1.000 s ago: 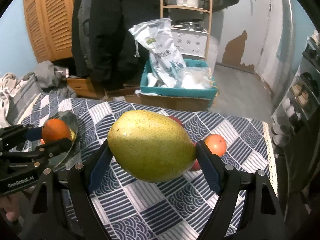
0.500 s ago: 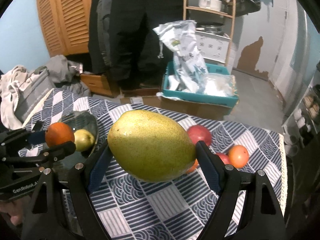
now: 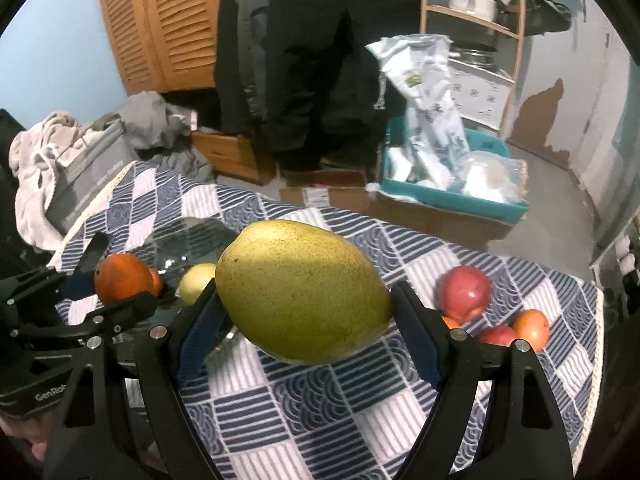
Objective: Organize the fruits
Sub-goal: 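Carry the orange in the left gripper while the right carries the mango toward the bowl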
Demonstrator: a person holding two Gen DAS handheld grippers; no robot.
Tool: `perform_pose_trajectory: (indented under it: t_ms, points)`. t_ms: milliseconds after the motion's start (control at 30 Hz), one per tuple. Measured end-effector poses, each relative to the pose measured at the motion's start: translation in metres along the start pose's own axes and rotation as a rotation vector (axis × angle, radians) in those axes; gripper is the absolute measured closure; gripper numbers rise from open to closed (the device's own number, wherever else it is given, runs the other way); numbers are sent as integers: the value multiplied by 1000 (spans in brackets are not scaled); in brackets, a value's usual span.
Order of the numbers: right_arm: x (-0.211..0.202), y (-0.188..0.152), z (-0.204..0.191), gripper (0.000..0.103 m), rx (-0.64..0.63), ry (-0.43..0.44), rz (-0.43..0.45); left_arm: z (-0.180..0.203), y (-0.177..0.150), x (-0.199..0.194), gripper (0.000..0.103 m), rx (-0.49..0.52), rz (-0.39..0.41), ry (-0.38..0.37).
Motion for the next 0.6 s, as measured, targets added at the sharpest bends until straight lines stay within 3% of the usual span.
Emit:
perform_pose_trajectory:
  t_ms: [600]
  points:
    - [55, -18, -71, 21, -79, 91, -127, -68, -49, 24, 56, -69, -116, 86]
Point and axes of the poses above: each gripper's, at about its wrist camera, not at the fingertips, and x roughly the way its jaws point, z to its right, y to its top, the point moved 5 cm from there along x, roughly the way its jaws point, and after that the axes turned 11 degrees about x, right-handed, at the moved point
